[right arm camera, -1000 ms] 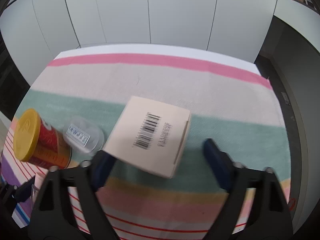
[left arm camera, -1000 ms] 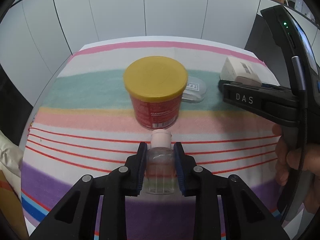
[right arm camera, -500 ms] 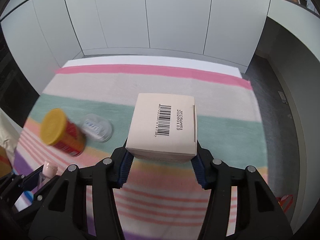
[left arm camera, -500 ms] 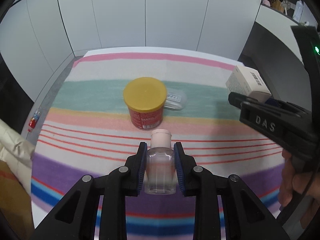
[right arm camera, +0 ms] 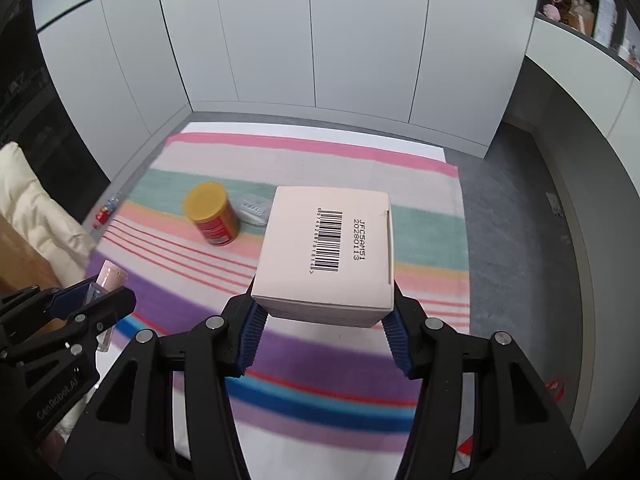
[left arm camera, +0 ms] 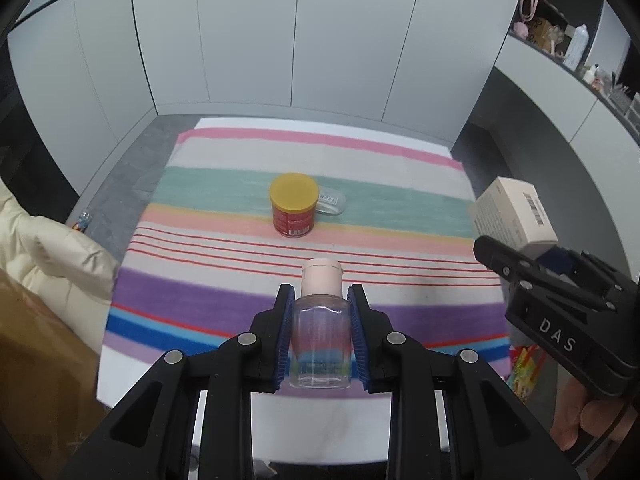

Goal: Organize objects
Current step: 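Carry the bottle and white box in both tools toward the cardboard box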

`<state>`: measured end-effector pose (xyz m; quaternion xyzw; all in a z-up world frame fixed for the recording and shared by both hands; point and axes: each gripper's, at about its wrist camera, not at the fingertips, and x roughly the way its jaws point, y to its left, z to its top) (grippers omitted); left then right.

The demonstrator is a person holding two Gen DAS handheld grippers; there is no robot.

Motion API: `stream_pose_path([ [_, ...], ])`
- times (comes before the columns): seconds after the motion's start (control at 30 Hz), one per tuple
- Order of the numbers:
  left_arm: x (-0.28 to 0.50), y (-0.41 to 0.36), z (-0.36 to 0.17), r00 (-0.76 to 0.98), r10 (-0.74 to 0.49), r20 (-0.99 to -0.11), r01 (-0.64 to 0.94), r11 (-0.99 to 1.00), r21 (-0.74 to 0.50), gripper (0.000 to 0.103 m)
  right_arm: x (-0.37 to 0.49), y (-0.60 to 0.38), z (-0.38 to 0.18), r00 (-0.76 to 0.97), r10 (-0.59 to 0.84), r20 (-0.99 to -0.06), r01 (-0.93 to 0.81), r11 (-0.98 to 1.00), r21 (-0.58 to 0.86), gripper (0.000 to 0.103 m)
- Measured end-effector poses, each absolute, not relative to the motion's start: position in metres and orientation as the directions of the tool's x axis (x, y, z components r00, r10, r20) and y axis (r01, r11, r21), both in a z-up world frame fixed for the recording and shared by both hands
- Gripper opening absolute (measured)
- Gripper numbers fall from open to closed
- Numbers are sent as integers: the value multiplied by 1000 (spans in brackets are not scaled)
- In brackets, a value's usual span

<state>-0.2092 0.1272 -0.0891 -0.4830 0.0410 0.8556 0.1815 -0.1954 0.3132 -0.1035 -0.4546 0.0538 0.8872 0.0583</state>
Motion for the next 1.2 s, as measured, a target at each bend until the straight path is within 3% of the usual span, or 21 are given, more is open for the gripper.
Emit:
stream_pose_path([
  [0.4, -160, 83, -46, -516, 334, -789, -335, -926, -173, 27, -134, 298, -51, -602, 13, -798, -126, -989, 79, 55],
  [0.83, -162, 24, -31, -574, 338, -746, -262, -939, -224, 27, -150, 240, -29, -648, -16, -762, -17, -999, 35, 55],
  [1.2, -165, -23, -33, -613, 269, -743, -185, -963, -195, 27, -168, 182, -39, -629, -86, -772, 81, -996, 45, 55],
])
